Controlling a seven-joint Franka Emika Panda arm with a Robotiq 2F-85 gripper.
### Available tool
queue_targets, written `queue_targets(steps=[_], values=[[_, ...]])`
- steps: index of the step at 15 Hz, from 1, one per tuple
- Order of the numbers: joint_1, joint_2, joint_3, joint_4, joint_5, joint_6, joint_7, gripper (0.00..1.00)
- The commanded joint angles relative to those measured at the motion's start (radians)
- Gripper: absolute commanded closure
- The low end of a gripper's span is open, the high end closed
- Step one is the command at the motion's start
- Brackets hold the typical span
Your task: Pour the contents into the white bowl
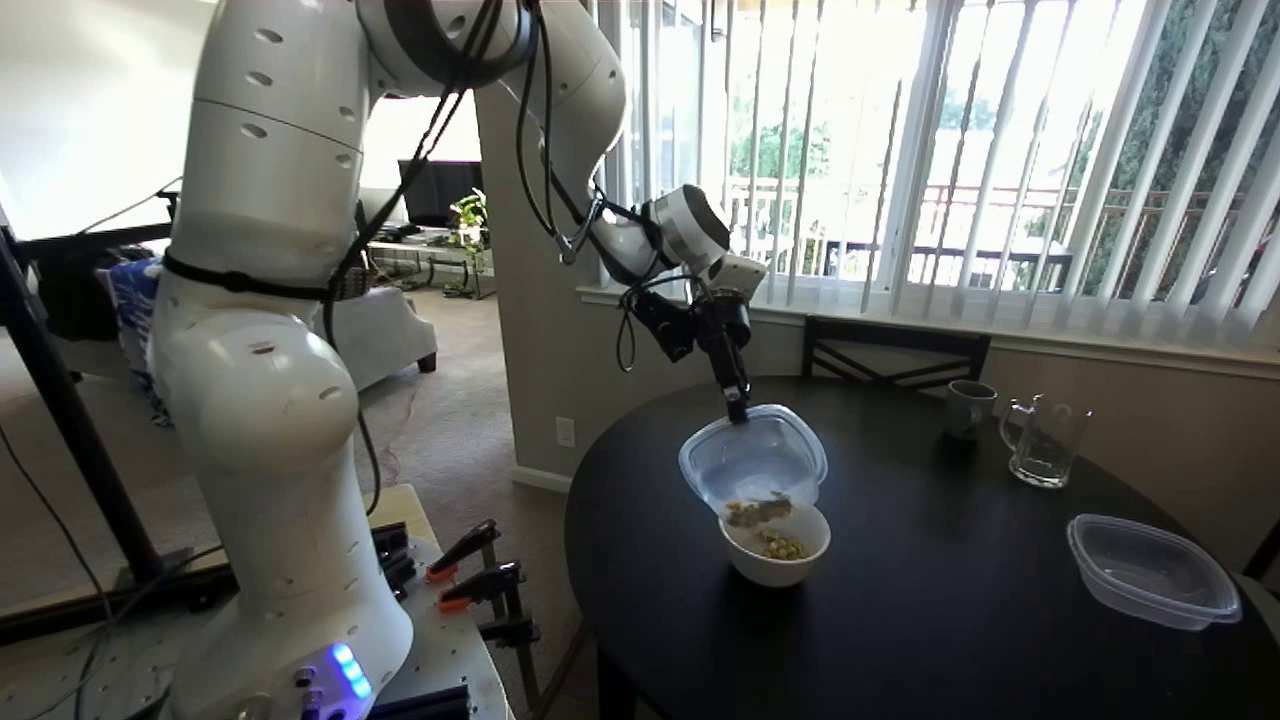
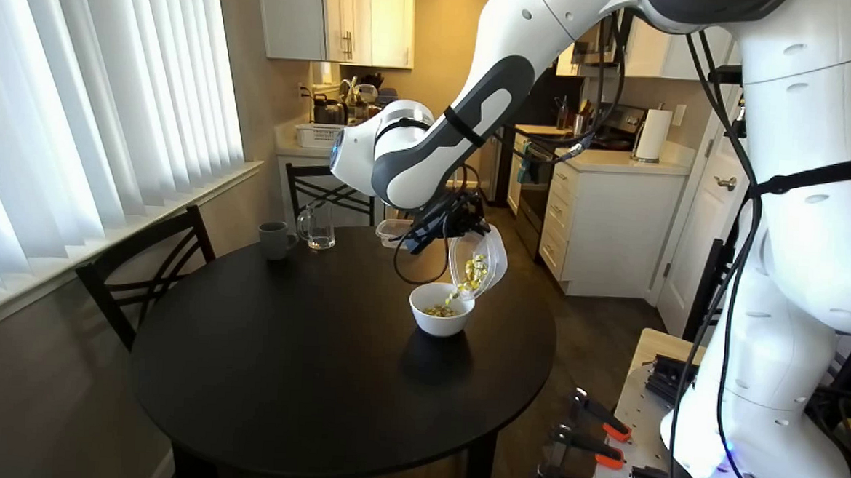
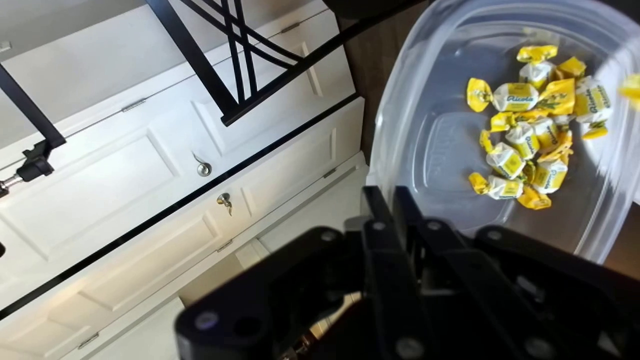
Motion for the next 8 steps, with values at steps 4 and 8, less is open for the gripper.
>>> queue_targets(steps=[4,8], values=[[-0.016,0.003,0.023,-0.017,-0.094,-0.050,0.003,0.96],[-0.020,0.015,0.028,-0.015,-0.147,-0.087,0.003,0.96]])
